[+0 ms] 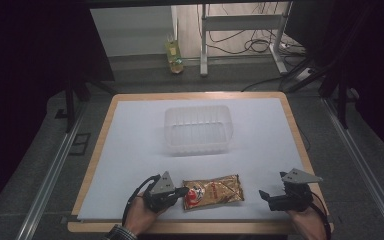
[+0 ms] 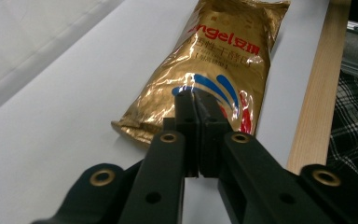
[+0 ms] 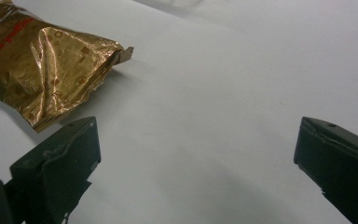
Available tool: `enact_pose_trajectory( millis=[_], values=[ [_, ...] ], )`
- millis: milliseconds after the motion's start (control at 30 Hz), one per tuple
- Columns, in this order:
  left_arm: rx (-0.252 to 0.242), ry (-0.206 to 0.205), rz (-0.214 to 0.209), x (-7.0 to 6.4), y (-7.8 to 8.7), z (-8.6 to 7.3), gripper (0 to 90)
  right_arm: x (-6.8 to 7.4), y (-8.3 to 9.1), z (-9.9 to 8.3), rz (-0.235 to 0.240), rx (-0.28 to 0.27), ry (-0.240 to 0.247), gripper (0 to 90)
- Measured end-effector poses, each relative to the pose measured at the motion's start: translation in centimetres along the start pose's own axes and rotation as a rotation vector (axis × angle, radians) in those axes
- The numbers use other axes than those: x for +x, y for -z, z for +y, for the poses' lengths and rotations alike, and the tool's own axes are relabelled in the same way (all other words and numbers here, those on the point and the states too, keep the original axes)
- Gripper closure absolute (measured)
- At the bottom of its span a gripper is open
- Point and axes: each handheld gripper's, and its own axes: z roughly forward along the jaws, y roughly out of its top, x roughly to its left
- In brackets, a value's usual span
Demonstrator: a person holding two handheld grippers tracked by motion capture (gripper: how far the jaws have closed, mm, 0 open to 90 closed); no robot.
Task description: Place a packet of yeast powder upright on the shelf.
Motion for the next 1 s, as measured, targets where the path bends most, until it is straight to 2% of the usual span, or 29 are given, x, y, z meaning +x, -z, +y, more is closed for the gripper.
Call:
enact_pose_trajectory(
  millis=[133,367,567,700,1000],
  values=[
    [0.0,0.002,-0.007,-0.1,-0.9,0.2,89.4,0.1,-0.1,0.0,0.003,0.002,0.001,0.5],
    [0.026,-0.022,-0.01,-0.5,-2.0,0.2,89.5,0.1,-0.2,0.0,0.012,0.013,-0.002,0.6],
    [0.001,0.023,-0.04,0.0,-2.2,-0.4,89.7,0.3,-0.2,0.0,0.02,0.028,-0.008,0.7],
    [0.021,-0.012,-0.006,-0.5,-2.3,-0.2,89.8,0.5,-0.1,0.1,0.022,0.03,-0.005,0.7],
    [0.055,-0.029,0.017,-0.8,-2.0,-0.2,89.9,0.3,0.0,0.1,0.02,0.03,-0.016,1.0]
  ],
)
